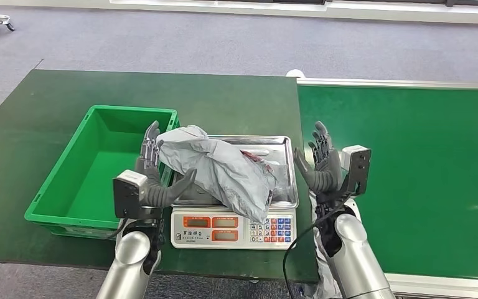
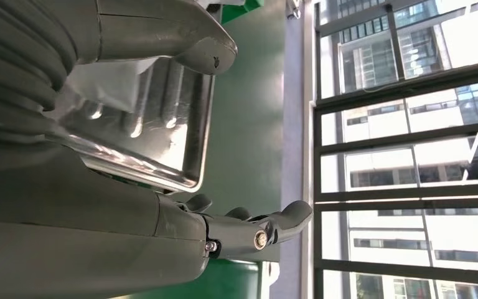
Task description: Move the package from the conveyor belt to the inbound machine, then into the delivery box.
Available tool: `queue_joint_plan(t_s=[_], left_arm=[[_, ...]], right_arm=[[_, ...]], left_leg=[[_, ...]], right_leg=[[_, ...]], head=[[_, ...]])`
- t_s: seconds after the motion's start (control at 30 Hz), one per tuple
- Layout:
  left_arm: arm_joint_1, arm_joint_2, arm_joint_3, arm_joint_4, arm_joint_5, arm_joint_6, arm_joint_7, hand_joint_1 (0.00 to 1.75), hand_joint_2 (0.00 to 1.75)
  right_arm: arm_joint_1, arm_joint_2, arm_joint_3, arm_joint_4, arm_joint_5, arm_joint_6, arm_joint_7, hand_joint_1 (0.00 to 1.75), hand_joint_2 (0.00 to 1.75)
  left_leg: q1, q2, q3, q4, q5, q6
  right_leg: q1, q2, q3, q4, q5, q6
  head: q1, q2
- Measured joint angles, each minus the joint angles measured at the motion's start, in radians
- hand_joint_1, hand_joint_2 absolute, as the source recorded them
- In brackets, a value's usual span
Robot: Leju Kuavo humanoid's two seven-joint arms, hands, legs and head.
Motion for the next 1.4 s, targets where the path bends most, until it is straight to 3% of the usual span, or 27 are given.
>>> queue_joint_plan(t_s=[0.3, 0.47, 0.63, 0.87, 1.03, 1.17, 1.4], left_arm=[[-0.116, 0.029, -0.056, 0.109, -0.199, 0.001, 0.012, 0.00, 1.75], [-0.261, 0.062, -0.158, 0.284, -0.450, -0.125, -0.023, 0.00, 1.75], [-0.359, 0.077, -0.224, 0.427, -0.509, -0.155, -0.052, 0.00, 1.75], [-0.559, 0.119, -0.395, 0.641, -0.705, -0.383, -0.045, 0.00, 1.75], [-0.652, 0.145, -0.479, 0.732, -0.716, -0.442, -0.072, 0.00, 1.75], [-0.680, 0.154, -0.511, 0.768, -0.716, -0.447, -0.071, 1.75, 1.75], [-0.685, 0.170, -0.537, 0.788, -0.699, -0.459, -0.065, 1.75, 1.75]], right_arm=[[0.069, -0.013, -0.002, -0.063, -0.003, 0.023, -0.004, 0.00, 1.75], [0.100, -0.015, 0.002, -0.120, 0.001, 0.079, -0.008, 0.00, 1.75], [0.121, -0.016, 0.004, -0.160, 0.002, 0.094, -0.014, 0.00, 1.75], [0.140, -0.017, 0.004, -0.215, 0.006, 0.129, -0.019, 0.00, 1.75], [0.163, -0.017, 0.004, -0.246, 0.007, 0.136, -0.017, 0.00, 1.75], [0.171, -0.017, 0.004, -0.260, 0.006, 0.136, -0.017, 0.00, 1.75], [0.186, -0.017, 0.004, -0.281, 0.006, 0.142, -0.012, 0.00, 1.75]], left_leg=[[0.000, 0.001, 0.000, 0.000, 0.001, 0.000], [0.000, 0.001, -0.001, 0.000, 0.002, 0.001], [0.000, 0.003, 0.000, 0.000, 0.002, 0.001], [0.000, 0.001, -0.001, 0.000, 0.004, 0.001], [0.000, 0.002, 0.000, 0.000, 0.004, 0.000], [0.000, 0.002, 0.001, 0.000, 0.005, -0.001], [0.000, 0.002, 0.001, -0.001, 0.008, -0.002]], right_leg=[[0.000, 0.000, 0.000, 0.000, 0.001, -0.001], [-0.001, 0.000, 0.000, 0.000, 0.002, 0.000], [-0.001, 0.002, -0.001, 0.000, 0.003, 0.000], [-0.001, 0.000, 0.000, 0.000, 0.004, 0.000], [0.000, 0.001, 0.001, 0.000, 0.005, -0.001], [0.000, 0.001, 0.001, 0.000, 0.006, -0.002], [0.001, 0.000, 0.001, 0.000, 0.007, -0.002]], head=[[0.000, 0.000], [0.000, 0.000], [0.000, 0.000], [0.000, 0.000], [0.000, 0.000], [0.000, 0.000], [0.000, 0.000]])
